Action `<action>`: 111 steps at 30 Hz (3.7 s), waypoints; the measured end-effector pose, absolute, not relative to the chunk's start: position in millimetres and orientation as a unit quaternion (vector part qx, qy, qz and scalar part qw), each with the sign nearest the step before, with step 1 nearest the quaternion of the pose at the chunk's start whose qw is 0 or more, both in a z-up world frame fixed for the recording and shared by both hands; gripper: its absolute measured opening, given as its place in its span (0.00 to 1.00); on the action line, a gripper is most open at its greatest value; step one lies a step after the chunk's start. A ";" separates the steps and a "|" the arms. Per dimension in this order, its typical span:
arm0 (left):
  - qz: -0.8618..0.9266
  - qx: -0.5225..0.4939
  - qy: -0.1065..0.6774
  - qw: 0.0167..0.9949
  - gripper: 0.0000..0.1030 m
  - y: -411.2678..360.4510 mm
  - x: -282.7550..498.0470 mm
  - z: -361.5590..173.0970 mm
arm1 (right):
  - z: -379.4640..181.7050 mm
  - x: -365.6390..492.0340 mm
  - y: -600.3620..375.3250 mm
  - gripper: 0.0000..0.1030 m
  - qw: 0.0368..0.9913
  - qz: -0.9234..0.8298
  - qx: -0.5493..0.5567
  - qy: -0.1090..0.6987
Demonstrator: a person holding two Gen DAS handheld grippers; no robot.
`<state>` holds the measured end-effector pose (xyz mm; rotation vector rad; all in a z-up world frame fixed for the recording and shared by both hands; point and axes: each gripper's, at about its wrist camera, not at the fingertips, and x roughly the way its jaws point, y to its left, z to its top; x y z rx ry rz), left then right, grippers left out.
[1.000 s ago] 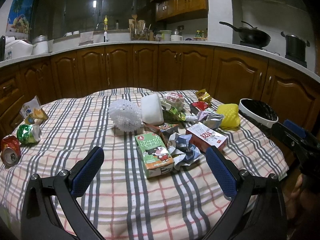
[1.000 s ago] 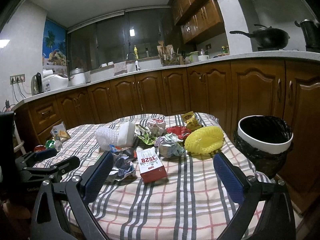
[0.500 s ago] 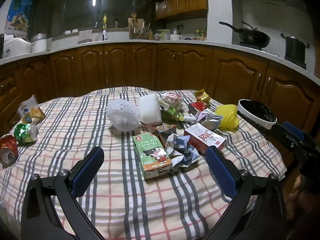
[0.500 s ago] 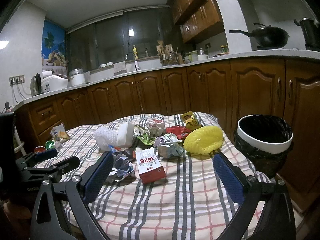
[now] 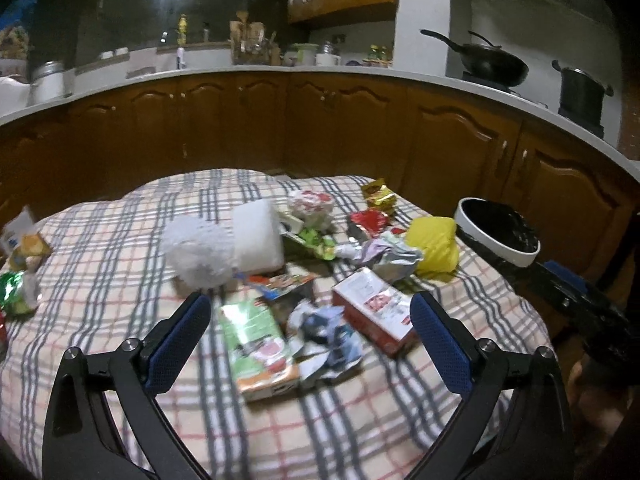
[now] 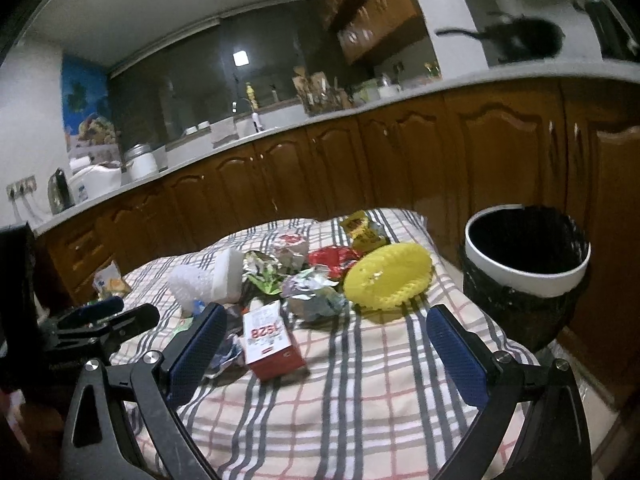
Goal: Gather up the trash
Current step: 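Grasp the yellow foam fruit net with the right gripper, then carry the yellow net into the black bin with the right gripper while the left gripper grasps crumpled foil paper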
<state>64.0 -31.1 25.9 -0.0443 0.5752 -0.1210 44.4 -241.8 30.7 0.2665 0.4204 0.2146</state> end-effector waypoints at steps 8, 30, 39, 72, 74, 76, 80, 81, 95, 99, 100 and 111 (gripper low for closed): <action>-0.097 0.003 0.322 0.942 0.96 -69.4 109.5 22.2 | 22.5 96.7 -275.2 0.79 0.943 0.104 0.183 0.259; -0.176 0.000 0.421 0.890 0.29 -115.9 202.8 -16.2 | -25.2 201.2 -294.0 0.10 0.865 0.189 0.302 0.354; -0.197 0.007 0.393 0.898 0.00 -118.9 188.7 -4.1 | 1.1 173.7 -304.9 0.09 0.879 0.198 0.298 0.315; -0.160 0.080 0.364 0.914 0.37 -152.9 201.3 12.8 | 16.7 135.1 -356.9 0.09 0.896 0.168 0.312 0.267; -0.171 0.068 0.355 0.917 0.37 -151.8 196.5 23.1 | 17.5 134.0 -360.4 0.09 0.897 0.167 0.311 0.264; -0.185 0.053 0.350 0.917 0.37 -152.2 193.2 32.7 | 18.7 132.2 -363.9 0.09 0.899 0.165 0.310 0.261; -0.217 0.026 0.341 0.914 0.36 -158.1 193.3 48.9 | 20.8 132.9 -373.0 0.09 0.902 0.157 0.309 0.259; -0.222 0.024 0.339 0.914 0.37 -161.0 194.5 51.3 | 21.1 133.7 -376.8 0.09 0.902 0.154 0.310 0.258; -0.306 -0.001 0.334 0.891 0.37 -248.1 240.4 74.1 | 16.4 160.2 -447.1 0.09 0.902 0.104 0.322 0.269; -0.317 0.002 0.342 0.885 0.37 -274.1 258.0 71.7 | 2.0 170.5 -462.0 0.10 0.892 0.097 0.332 0.291; -0.319 0.003 0.345 0.883 0.37 -279.3 261.4 70.1 | -2.1 172.0 -464.4 0.10 0.889 0.095 0.335 0.296; -0.330 0.005 0.398 0.856 0.42 -315.7 294.0 31.1 | -21.3 180.9 -481.1 0.14 0.878 0.087 0.345 0.320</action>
